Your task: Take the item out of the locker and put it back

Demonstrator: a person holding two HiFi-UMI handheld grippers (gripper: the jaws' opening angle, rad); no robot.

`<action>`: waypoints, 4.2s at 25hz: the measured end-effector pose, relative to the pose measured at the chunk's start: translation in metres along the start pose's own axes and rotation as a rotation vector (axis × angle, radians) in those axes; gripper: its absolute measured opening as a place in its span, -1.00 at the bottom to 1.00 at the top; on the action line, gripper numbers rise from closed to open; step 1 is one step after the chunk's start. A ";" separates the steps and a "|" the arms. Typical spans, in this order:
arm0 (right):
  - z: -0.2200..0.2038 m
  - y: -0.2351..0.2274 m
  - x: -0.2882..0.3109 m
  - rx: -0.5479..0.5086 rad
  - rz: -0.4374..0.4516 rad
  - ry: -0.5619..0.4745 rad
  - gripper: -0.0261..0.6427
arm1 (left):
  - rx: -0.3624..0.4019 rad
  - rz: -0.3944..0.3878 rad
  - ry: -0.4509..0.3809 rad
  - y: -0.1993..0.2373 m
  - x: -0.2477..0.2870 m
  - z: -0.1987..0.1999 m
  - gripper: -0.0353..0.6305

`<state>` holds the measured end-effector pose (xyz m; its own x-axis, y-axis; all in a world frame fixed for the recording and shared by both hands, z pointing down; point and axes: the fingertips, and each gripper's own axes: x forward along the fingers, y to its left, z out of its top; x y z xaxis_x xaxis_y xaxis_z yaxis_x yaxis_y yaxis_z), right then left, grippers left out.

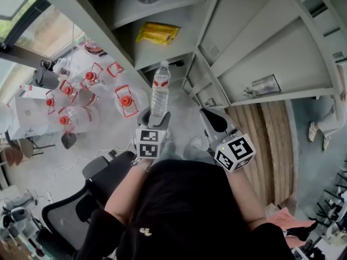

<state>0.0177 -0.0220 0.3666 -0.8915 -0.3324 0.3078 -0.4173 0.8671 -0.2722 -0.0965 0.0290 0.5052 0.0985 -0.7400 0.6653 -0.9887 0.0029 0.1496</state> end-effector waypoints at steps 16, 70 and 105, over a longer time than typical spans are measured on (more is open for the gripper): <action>0.002 0.001 -0.008 -0.023 0.081 -0.008 -0.93 | 0.016 0.004 -0.014 -0.015 -0.085 0.023 -0.06; -0.005 -0.005 -0.026 -0.018 -0.092 0.030 -0.93 | 0.039 -0.065 0.037 0.033 0.014 0.012 -0.06; -0.017 -0.008 -0.031 0.029 -0.244 0.048 -0.93 | 0.030 -0.049 0.028 0.072 0.133 0.036 -0.01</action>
<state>0.0522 -0.0125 0.3747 -0.7548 -0.5114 0.4107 -0.6243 0.7523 -0.2104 -0.1583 -0.0934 0.5788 0.1491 -0.7197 0.6781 -0.9856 -0.0533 0.1602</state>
